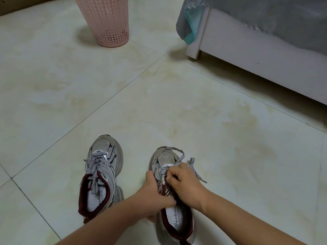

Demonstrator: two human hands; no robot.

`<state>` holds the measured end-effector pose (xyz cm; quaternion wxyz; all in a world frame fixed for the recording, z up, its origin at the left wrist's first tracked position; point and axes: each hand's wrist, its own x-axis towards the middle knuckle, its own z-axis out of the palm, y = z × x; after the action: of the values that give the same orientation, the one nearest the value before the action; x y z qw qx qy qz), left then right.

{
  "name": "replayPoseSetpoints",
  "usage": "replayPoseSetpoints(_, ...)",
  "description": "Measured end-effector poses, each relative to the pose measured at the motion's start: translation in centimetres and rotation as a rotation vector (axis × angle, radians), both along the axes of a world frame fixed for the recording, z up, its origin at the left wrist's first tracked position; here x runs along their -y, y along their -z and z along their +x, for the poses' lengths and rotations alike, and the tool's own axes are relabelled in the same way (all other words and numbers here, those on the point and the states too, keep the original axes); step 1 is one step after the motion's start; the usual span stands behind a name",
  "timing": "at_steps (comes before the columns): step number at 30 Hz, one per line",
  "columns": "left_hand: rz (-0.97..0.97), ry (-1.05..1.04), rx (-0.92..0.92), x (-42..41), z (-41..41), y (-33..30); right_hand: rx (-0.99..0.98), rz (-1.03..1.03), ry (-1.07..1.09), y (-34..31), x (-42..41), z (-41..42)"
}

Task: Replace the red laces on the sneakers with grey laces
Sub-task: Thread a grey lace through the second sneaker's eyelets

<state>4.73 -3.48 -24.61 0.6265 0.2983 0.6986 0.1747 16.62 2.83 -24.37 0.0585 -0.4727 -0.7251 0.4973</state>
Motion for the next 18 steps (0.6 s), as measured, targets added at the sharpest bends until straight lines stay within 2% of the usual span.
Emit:
replayPoseSetpoints(3, 0.118, -0.002, -0.327, 0.6, 0.7, 0.9, -0.006, 0.102, 0.014, -1.2, 0.2, -0.2)
replayPoseSetpoints(4, 0.13, -0.034, -0.382, 0.9, 0.8, 1.2, -0.005, 0.15, 0.028, -1.8, 0.2, -0.3)
replayPoseSetpoints(7, 0.104, -0.097, -0.366, 1.3, 0.9, 1.5, -0.055, 0.216, 0.12, -5.1, -0.9, -0.2)
replayPoseSetpoints(12, 0.06, -0.127, -0.358, 1.4, 0.5, 1.3, -0.521, -0.008, 0.533, -12.8, -4.9, 2.3)
replayPoseSetpoints(14, 0.05, -0.083, -0.431, 1.1, 0.5, 1.1, -0.7, -0.142, 0.594, -14.3, -5.5, 2.9)
replayPoseSetpoints(16, 0.082, -0.001, -0.576, 0.6, 0.4, 0.7, -0.777, -0.296, 0.604, -14.4, -5.0, 2.5)
replayPoseSetpoints(18, 0.153, 0.051, -0.682, -0.2, 0.3, 0.4, -0.735, -0.389, 0.602, -13.7, -4.0, 1.7)
